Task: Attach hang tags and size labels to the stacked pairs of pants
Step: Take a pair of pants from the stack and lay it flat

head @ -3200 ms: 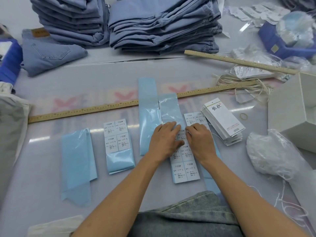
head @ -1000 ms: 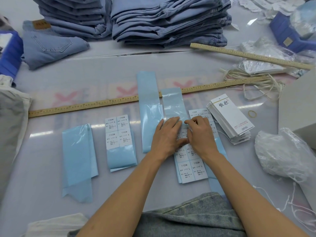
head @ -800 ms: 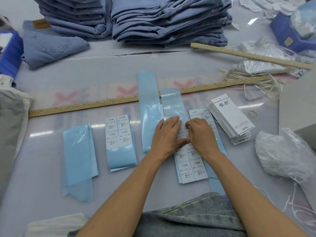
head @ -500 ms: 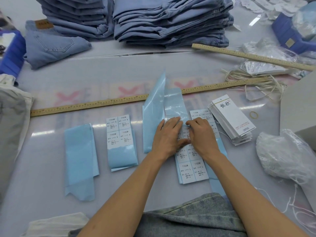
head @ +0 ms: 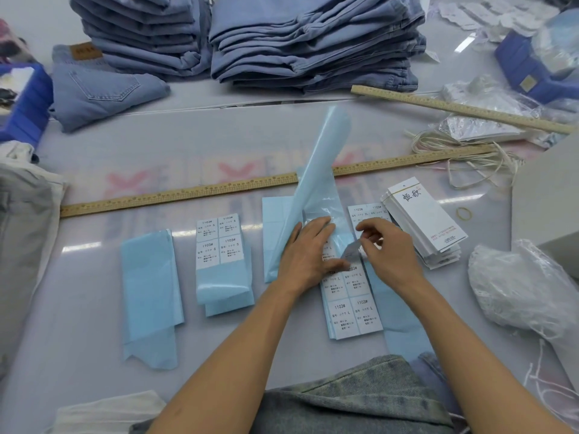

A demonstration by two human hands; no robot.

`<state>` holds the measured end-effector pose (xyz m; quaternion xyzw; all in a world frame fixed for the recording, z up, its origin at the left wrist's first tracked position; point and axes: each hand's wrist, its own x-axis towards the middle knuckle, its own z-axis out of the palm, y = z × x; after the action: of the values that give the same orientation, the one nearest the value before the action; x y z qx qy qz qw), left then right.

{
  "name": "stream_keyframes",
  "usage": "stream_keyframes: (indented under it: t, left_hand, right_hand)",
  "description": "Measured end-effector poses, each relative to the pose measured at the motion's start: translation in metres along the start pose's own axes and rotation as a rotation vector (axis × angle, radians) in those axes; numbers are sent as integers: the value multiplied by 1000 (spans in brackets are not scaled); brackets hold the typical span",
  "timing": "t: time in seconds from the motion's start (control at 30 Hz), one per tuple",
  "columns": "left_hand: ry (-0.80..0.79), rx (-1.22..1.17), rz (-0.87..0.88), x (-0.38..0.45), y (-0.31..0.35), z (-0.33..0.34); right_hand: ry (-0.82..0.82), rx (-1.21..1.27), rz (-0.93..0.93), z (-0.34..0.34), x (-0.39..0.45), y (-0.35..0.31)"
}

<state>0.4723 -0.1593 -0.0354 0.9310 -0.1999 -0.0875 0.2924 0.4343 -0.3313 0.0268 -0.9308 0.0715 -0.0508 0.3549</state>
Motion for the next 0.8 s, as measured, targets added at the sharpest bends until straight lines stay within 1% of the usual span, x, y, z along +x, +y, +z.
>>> stream_keyframes:
  t: [0.1, 0.2, 0.27, 0.37, 0.5, 0.57, 0.67, 0.73, 0.8]
  left_hand:
    - [-39, 28, 27, -2, -1, -3]
    - [-86, 59, 45, -3, -2, -8]
    - [-126, 174, 90, 1, 3, -12]
    - [-163, 383, 163, 7, 22, -16]
    - [-164, 494, 196, 11, 50, -18]
    - [-160, 438, 162, 14, 66, -21]
    - [-65, 203, 162, 17, 97, -19]
    - [-11, 81, 212, 18, 123, -12]
    - [-16, 69, 278, 23, 150, -1]
  right_hand:
    - [69, 107, 81, -19, -9, 1]
    - [166, 290, 168, -45, -22, -3]
    - [214, 377, 169, -69, -37, -6]
    - [281, 434, 147, -101, -68, -9]
    - [355, 478, 187, -130, -103, -3]
    - [385, 480, 209, -144, -117, 2]
    - [458, 505, 234, -163, -139, 5]
    - [508, 535, 257, -171, -155, 6]
    - [548, 560, 285, -174, -169, 6]
